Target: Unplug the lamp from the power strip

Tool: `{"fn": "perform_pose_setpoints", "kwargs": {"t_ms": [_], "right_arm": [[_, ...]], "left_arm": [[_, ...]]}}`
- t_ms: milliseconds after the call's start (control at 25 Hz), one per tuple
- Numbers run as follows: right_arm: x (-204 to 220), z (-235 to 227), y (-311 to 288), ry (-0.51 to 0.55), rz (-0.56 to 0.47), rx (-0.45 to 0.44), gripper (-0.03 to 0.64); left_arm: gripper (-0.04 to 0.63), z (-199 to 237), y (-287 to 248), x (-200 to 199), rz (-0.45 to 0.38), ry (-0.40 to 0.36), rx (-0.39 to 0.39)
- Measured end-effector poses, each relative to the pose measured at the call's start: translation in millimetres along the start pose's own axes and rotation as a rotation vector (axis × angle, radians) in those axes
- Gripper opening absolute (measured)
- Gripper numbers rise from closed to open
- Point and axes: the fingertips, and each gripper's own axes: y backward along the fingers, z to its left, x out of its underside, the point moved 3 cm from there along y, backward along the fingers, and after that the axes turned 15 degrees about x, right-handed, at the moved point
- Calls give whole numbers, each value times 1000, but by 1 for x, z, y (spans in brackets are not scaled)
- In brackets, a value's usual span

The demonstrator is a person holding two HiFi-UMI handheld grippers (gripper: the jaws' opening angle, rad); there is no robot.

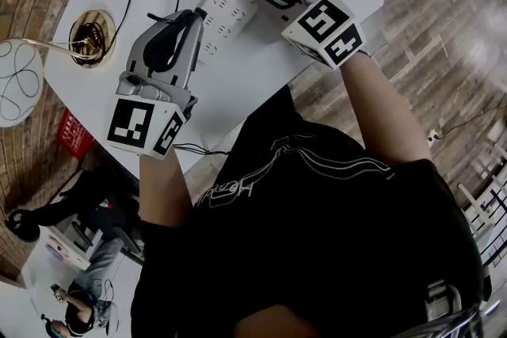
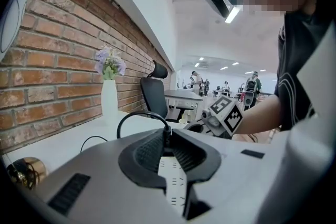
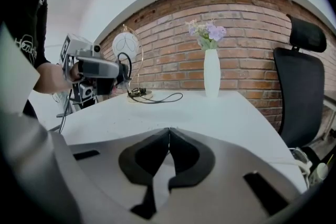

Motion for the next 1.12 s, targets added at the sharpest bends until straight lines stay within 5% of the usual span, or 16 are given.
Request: {"fn": "perform_pose_setpoints", "kwargs": {"t_ms": [280, 440, 680, 1120], "right_arm": [[-37, -14, 45, -145, -87, 85, -3], [-56, -5, 83, -202, -127, 62, -3], [-84, 22, 139, -132, -190, 10, -3], [-101, 79, 224, -56, -253, -62, -5]], "left_arm": [[44, -19, 10, 6, 47, 6, -74], [46, -37, 18, 6, 53, 57, -104], [46, -77, 33, -7, 0, 129, -94], [45, -160, 76, -33, -73, 118, -118]]}}
